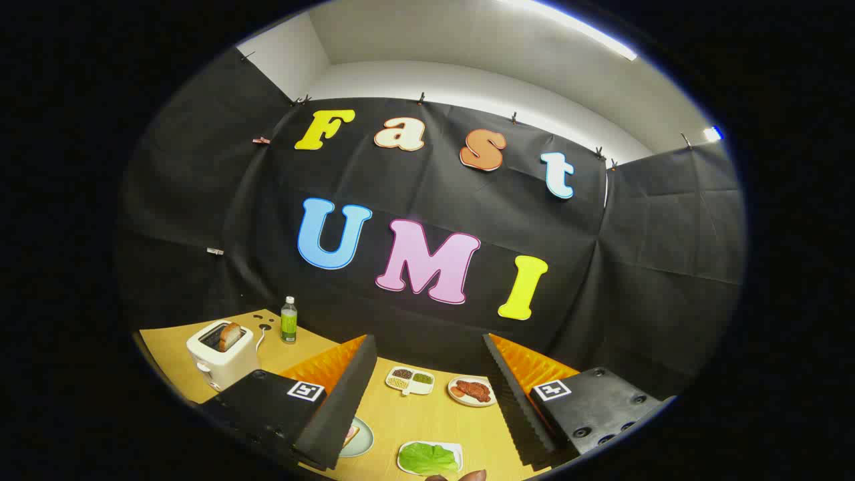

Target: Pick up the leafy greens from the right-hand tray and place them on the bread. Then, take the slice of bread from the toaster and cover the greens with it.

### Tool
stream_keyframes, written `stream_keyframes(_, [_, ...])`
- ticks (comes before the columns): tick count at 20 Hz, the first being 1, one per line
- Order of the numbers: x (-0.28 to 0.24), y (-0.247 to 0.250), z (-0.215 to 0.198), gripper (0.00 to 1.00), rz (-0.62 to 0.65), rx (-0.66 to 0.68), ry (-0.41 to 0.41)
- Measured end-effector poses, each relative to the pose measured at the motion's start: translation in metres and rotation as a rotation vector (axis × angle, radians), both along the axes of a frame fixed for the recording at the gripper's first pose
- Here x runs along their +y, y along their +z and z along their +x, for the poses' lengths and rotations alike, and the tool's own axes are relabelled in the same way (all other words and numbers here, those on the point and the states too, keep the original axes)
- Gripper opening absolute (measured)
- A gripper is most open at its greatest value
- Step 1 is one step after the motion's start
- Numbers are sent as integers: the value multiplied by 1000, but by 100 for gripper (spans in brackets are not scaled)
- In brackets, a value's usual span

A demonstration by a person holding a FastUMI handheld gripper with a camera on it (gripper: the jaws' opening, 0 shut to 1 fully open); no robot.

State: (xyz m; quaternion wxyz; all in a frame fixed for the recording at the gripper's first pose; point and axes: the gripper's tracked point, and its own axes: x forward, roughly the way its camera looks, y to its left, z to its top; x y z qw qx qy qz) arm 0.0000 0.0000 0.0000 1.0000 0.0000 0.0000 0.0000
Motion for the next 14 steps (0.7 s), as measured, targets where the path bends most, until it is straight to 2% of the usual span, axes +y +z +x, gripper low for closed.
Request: stream_keyframes(14, [-1, -7, 3, 97, 20, 25, 1])
